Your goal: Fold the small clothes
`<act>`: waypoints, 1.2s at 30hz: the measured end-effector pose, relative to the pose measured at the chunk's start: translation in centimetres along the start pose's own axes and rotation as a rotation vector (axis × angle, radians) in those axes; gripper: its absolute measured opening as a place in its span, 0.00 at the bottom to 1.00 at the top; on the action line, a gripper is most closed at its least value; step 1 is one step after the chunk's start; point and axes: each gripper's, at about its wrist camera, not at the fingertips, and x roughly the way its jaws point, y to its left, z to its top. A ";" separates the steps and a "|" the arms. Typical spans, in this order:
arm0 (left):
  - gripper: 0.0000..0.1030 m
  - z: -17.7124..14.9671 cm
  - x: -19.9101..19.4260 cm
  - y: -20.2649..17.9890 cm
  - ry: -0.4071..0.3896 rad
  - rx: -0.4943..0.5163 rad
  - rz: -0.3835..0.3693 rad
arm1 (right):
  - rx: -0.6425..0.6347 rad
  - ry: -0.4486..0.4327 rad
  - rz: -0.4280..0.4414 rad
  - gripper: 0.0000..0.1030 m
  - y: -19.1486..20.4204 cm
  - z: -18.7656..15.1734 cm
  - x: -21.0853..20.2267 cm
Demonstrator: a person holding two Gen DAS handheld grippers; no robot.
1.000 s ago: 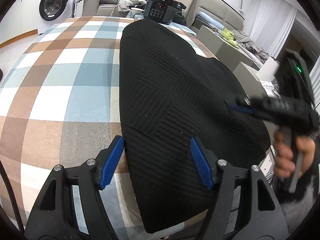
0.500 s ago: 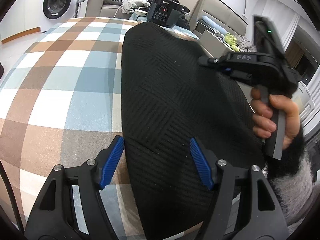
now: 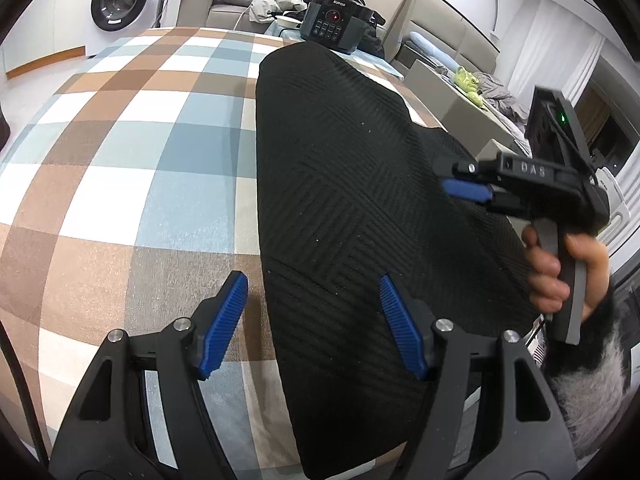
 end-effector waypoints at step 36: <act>0.64 0.1 0.3 -2.2 0.014 0.052 0.026 | 0.141 -0.109 -0.020 0.36 -5.7 -1.3 -2.3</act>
